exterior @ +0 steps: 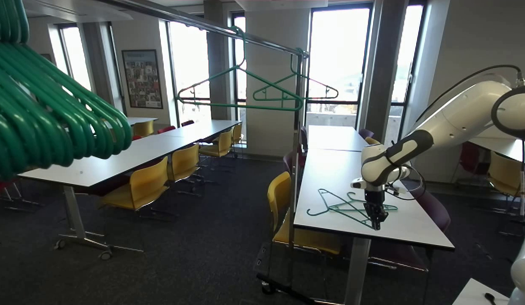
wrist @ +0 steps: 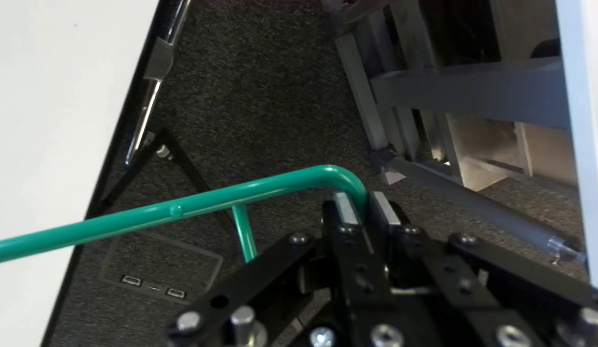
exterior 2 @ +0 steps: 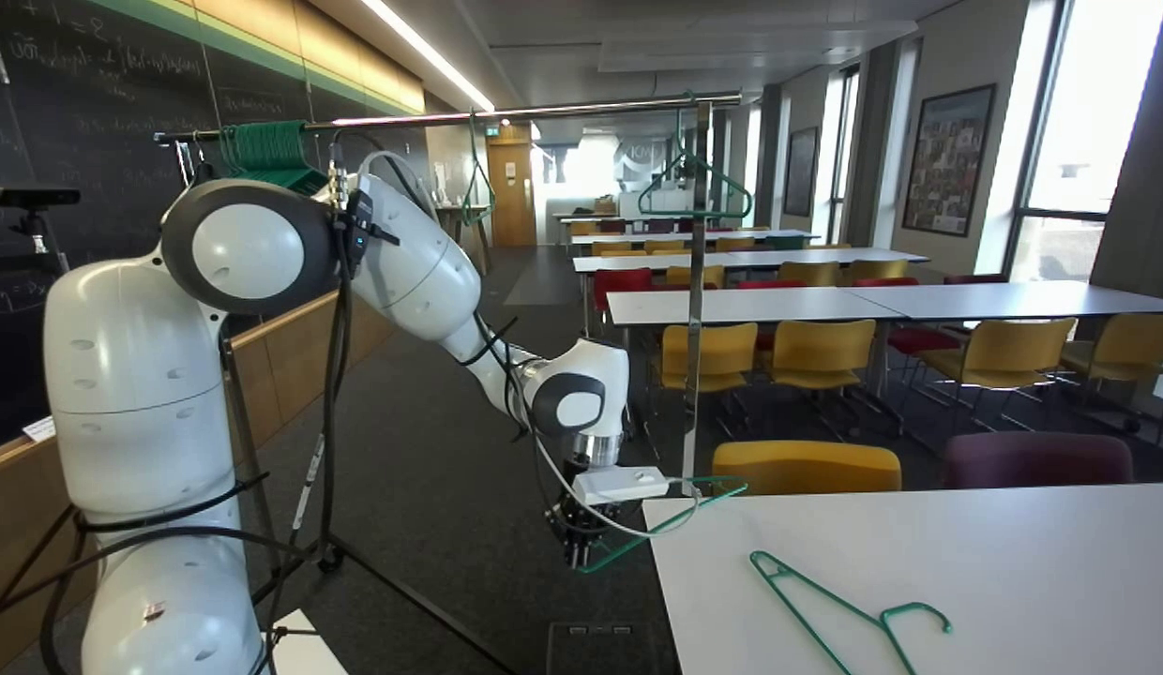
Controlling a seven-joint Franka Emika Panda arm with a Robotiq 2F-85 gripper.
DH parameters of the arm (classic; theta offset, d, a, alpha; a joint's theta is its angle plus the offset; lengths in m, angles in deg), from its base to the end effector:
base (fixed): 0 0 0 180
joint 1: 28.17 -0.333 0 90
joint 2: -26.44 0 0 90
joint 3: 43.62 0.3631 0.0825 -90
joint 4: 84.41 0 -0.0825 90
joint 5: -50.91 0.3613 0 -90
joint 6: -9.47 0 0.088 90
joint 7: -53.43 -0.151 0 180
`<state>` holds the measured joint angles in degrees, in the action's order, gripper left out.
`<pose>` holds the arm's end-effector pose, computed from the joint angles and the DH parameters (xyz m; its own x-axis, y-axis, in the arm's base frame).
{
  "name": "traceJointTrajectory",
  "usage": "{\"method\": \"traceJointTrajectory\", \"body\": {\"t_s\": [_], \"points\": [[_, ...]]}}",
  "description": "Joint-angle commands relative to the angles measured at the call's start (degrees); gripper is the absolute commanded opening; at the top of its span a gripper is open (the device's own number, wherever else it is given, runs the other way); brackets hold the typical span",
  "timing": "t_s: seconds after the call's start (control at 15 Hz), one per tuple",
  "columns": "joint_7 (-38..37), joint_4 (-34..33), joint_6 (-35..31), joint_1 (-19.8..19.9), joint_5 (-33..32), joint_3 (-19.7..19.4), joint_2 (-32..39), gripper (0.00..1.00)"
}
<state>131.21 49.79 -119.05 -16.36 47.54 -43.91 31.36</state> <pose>0.4597 -0.1024 0.3040 0.3669 0.9271 -0.0771 0.9109 -0.3749 -0.1723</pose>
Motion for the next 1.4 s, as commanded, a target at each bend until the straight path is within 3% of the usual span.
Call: {"method": "traceJointTrajectory", "body": {"t_s": [0.0, 0.8, 1.33], "points": [[7.68, 1.00, 6.08, -1.53, 3.02, -1.58, -4.90, 0.03], [13.00, -3.19, 18.53, -5.87, 6.48, -2.64, -9.44, 0.03], [32.28, -9.68, 25.84, -6.60, 15.26, -4.40, -9.52, 0.03]]}}
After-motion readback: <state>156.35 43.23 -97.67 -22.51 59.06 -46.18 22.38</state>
